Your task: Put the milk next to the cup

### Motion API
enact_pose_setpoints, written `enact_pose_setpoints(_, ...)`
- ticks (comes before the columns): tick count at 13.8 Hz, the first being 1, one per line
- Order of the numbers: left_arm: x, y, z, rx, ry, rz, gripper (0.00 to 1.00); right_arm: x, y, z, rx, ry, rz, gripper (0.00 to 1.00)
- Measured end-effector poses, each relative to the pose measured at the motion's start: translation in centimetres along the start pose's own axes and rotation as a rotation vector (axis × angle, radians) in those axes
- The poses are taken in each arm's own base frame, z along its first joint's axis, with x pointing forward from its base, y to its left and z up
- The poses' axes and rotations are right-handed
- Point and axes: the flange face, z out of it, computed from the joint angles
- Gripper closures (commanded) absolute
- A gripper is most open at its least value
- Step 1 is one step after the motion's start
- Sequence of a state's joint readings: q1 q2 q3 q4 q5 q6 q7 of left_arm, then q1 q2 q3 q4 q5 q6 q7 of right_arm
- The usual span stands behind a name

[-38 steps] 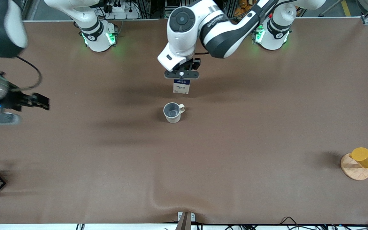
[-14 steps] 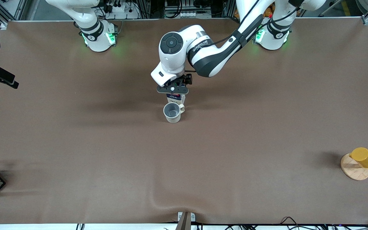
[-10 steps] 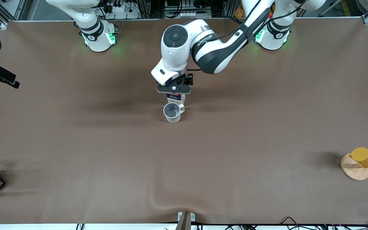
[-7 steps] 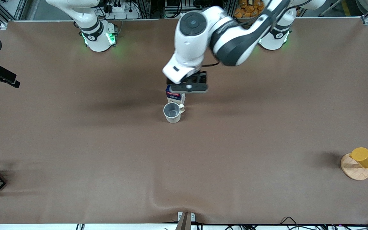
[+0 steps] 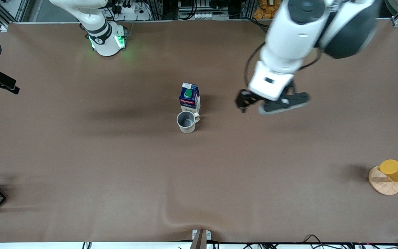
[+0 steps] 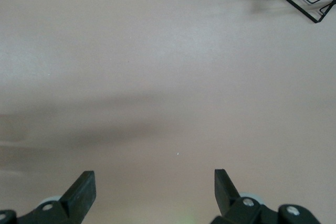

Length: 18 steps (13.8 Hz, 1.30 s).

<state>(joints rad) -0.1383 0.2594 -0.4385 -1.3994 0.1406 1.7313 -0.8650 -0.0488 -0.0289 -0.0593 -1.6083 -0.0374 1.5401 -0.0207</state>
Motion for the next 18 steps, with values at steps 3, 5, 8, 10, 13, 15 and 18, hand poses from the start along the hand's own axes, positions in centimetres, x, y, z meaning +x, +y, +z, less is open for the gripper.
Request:
enact_pose_setpoints(3, 2.8, -4.5, -0.9, 0.034, -0.009, -0.007, 0.00, 0.1, 0.0, 0.1, -0.001, -0.002, 0.000, 0.00)
enact_pose_setpoints(5, 4.4, -6.9, -1.4, 0.045, -0.007, -0.037, 0.00, 0.1, 0.0, 0.1, -0.001, -0.003, 0.000, 0.00)
enact_pose_setpoints(8, 5.8, -10.0, -2.2, 0.062, -0.012, -0.056, 0.00, 0.1, 0.0, 0.1, -0.001, -0.002, -0.001, 0.00)
enact_pose_setpoints(10, 6.6, -12.2, -3.4, 0.057, -0.012, -0.031, 0.00, 0.1, 0.0, 0.1, -0.002, -0.002, -0.001, 0.00)
enact_pose_setpoints(13, 7.7, -17.7, -5.9, 0.051, -0.034, 0.020, 0.00, 0.1, 0.0, 0.1, -0.002, -0.002, -0.001, 0.00)
enact_pose_setpoints(15, 7.9, -20.7, -6.8, 0.054, -0.040, 0.049, 0.00, 0.1, 0.0, 0.1, -0.002, -0.002, -0.001, 0.00)
enact_pose_setpoints(18, 8.0, -23.7, -7.0, 0.067, -0.045, 0.097, 0.00, 0.1, 0.0, 0.1, -0.002, -0.002, -0.001, 0.00)
